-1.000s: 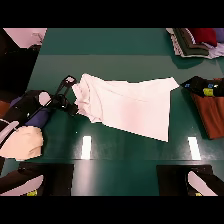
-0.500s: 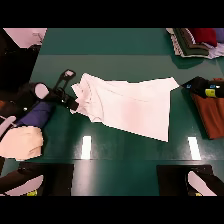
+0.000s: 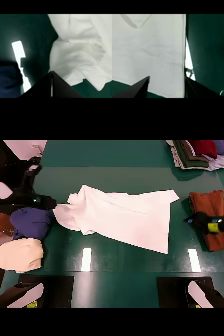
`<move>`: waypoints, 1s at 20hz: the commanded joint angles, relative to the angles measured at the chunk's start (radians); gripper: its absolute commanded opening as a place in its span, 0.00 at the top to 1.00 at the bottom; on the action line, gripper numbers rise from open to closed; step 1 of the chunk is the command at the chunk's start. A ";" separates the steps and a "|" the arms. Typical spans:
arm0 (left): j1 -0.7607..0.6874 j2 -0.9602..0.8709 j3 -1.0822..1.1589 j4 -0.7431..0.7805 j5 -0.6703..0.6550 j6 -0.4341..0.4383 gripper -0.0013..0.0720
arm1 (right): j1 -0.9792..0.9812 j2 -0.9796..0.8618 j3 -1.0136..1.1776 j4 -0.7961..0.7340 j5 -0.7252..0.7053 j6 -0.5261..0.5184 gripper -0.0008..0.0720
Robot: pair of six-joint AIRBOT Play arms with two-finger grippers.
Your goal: Fold the shirts.
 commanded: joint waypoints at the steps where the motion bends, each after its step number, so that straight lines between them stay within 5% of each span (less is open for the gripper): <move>1: 0.150 0.003 -0.078 -0.135 -0.010 -0.002 0.95 | -0.021 -0.039 -0.142 0.002 0.052 -0.040 0.16; 8: 0.175 0.003 -0.136 -0.137 -0.009 -0.002 0.95 | 0.095 -0.293 -0.267 0.051 -0.041 -0.090 0.25; 10: 0.175 0.003 -0.136 -0.141 -0.009 -0.002 0.95 | 0.174 -0.337 -0.246 0.084 -0.098 -0.090 0.35; 11: 0.175 0.003 -0.136 -0.144 -0.010 -0.002 0.95 | 0.216 -0.355 -0.225 0.076 -0.116 -0.090 0.49; 13: 0.175 0.003 -0.136 -0.163 -0.019 -0.002 0.95 | 0.274 -0.375 -0.165 0.060 -0.122 -0.091 0.98; 20: 0.175 0.003 -0.143 -0.307 -0.180 0.068 0.95 | 0.171 -0.230 0.139 -0.271 0.036 0.008 0.97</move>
